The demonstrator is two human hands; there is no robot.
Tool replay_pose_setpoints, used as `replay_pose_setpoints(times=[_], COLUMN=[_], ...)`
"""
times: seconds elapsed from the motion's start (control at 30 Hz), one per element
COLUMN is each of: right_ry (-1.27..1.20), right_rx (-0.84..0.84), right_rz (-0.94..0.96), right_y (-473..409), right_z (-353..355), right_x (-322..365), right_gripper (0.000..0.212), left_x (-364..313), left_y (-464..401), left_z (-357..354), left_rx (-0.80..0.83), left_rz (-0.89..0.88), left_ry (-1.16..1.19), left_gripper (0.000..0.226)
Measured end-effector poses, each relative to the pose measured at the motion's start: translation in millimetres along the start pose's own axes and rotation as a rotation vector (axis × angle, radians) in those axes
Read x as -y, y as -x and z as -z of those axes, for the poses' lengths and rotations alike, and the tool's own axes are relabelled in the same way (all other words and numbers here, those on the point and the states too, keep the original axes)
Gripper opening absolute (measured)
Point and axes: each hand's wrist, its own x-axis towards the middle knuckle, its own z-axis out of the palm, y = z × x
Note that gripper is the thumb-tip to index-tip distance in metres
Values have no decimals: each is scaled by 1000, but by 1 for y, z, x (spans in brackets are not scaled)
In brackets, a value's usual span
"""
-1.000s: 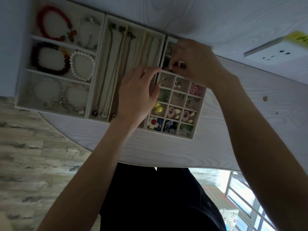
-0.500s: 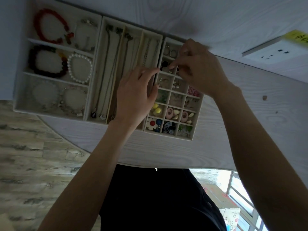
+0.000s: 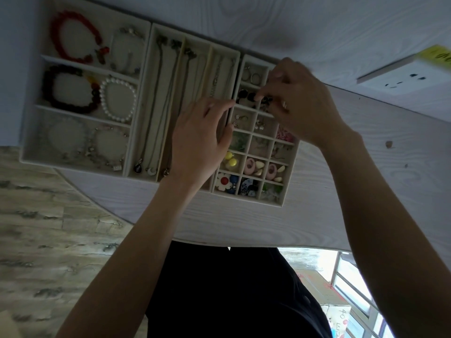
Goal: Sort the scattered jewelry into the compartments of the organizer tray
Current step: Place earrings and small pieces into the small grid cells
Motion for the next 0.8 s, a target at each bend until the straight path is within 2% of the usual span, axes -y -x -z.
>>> replay_pose_setpoints(times=[0.13,0.3,0.47,0.8], right_ry=[19,49,127,115], right_rx=[49,83,112,129], right_rz=[21,69,84,106], right_y=[-3,-5,-8,-13], right_z=[-2,-5,-5,-2], right_x=[0,4,3,0], right_gripper=[27,33,23,29], left_x=[0,-1,0,0], left_y=[0,1,1,0], left_z=[-1,0,1,1], left_rx=[-10,-6,6,11], left_rz=[-3,0,8,7], left_ry=[-8,-9,-6,-13], left_gripper=[31,31,32,33])
